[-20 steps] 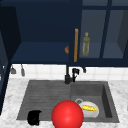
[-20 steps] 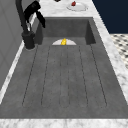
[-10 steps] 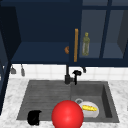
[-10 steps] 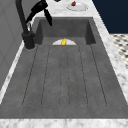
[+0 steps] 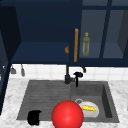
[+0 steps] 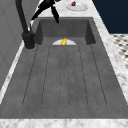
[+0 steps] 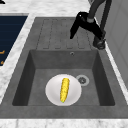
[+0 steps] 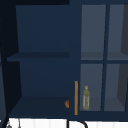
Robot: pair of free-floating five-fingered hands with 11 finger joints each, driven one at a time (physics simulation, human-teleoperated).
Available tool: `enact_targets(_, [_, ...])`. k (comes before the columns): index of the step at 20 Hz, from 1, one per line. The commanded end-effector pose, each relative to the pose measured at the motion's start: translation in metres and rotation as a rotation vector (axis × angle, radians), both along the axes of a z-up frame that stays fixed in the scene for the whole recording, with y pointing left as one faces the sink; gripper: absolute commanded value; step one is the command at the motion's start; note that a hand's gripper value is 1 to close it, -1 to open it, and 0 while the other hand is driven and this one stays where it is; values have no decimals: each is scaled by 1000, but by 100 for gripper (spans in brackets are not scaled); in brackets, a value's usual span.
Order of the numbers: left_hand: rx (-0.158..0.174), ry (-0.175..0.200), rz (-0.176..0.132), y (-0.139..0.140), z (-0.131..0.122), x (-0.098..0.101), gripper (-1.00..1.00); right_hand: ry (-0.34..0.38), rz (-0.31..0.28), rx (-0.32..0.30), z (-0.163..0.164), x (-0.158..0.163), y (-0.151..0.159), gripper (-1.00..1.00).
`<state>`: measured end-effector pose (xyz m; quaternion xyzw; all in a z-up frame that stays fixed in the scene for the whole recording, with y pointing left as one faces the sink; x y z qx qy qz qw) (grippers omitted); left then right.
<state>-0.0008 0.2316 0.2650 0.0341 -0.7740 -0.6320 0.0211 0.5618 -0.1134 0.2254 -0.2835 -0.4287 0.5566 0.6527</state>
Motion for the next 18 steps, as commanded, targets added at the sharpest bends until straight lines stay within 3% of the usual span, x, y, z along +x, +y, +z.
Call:
enact_targets(1, [0,0,0,0,0,0,0,-26,-9,16,4,-11,-10,-100])
enact_targets(6, [0,0,0,0,0,0,0,-50,6,16,24,-25,-13,-100])
enact_targets(13, [0,0,0,0,0,0,0,-14,-7,48,34,-49,-17,-100])
enact_targets(18, [0,0,0,0,0,0,0,-76,-3,49,54,-86,-23,-100])
